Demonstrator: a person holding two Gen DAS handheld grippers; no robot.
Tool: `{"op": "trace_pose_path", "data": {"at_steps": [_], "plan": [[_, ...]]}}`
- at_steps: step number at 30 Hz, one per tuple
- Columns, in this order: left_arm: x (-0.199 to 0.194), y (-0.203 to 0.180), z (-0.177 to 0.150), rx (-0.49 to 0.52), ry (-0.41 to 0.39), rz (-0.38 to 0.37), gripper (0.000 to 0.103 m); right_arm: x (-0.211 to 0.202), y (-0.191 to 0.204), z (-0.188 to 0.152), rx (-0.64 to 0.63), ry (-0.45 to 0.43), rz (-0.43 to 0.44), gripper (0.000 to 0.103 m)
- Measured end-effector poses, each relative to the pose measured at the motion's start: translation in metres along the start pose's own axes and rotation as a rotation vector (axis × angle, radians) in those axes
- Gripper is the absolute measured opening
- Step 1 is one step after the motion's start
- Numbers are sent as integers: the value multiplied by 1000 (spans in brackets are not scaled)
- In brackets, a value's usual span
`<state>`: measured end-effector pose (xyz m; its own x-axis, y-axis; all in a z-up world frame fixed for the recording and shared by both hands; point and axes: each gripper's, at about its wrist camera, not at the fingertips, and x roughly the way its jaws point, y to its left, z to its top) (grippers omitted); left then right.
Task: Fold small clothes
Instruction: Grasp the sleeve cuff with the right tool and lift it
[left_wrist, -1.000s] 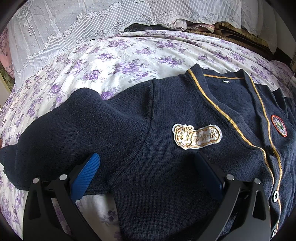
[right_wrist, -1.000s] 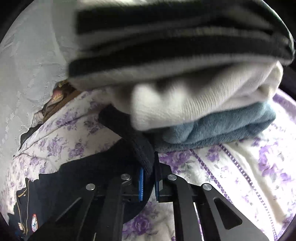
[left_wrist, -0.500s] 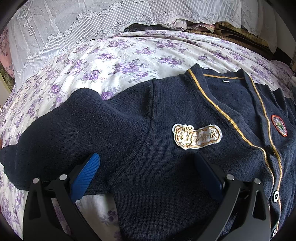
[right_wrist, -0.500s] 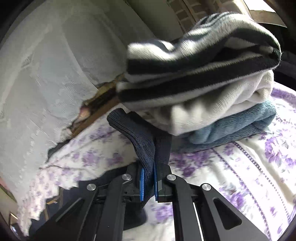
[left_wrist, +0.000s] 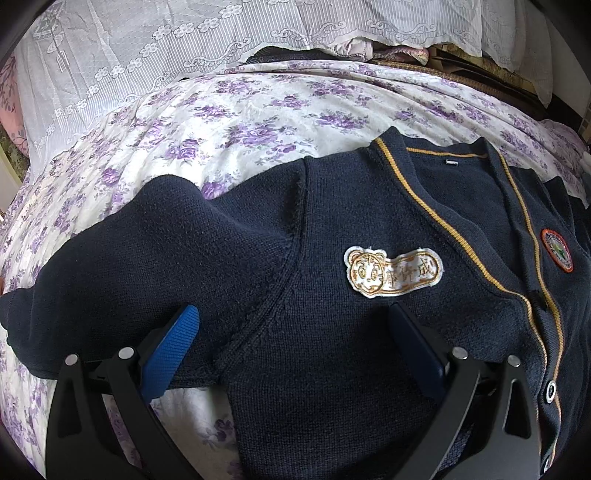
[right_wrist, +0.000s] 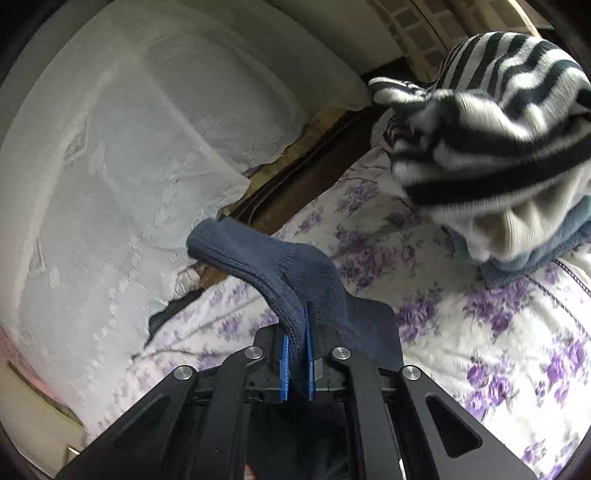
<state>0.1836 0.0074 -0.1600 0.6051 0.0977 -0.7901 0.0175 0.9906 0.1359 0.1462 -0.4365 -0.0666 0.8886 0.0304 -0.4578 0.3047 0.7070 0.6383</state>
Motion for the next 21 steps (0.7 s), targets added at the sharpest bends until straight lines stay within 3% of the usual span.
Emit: {"op": "trace_pose_path", "data": {"at_steps": [7, 21], "plan": [[1, -1, 1, -1, 1, -1, 99, -8, 39, -10, -115, 19, 102, 7], [1, -1, 1, -1, 1, 1, 99, -1, 95, -39, -237, 84, 197, 7]]}}
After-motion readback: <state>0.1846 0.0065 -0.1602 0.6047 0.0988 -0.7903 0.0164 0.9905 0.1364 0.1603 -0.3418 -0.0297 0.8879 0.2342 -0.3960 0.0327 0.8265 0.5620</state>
